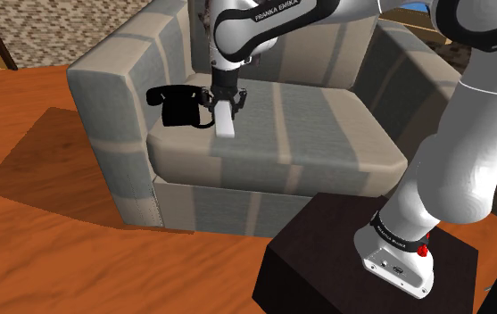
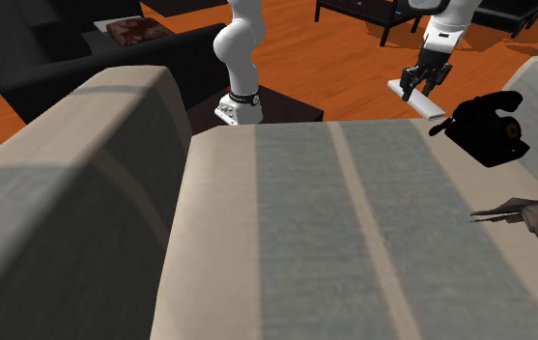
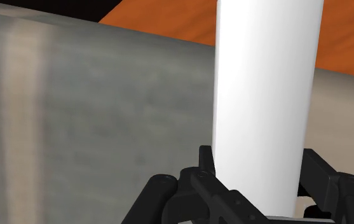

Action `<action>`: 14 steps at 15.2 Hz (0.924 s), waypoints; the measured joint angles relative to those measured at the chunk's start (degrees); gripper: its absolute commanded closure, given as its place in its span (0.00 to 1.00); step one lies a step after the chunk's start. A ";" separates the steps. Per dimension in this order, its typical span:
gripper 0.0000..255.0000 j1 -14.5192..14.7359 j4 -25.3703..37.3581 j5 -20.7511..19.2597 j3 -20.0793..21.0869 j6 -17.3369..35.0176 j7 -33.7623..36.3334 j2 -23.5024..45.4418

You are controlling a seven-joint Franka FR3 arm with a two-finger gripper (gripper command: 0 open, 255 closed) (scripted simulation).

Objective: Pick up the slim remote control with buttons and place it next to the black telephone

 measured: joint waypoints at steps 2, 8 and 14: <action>1.00 -0.04 -0.99 0.04 -0.02 1.44 -0.11 0.46; 1.00 -0.02 -3.22 0.14 0.05 5.68 -0.24 2.39; 1.00 -0.04 -4.44 0.26 0.10 8.84 -0.35 4.07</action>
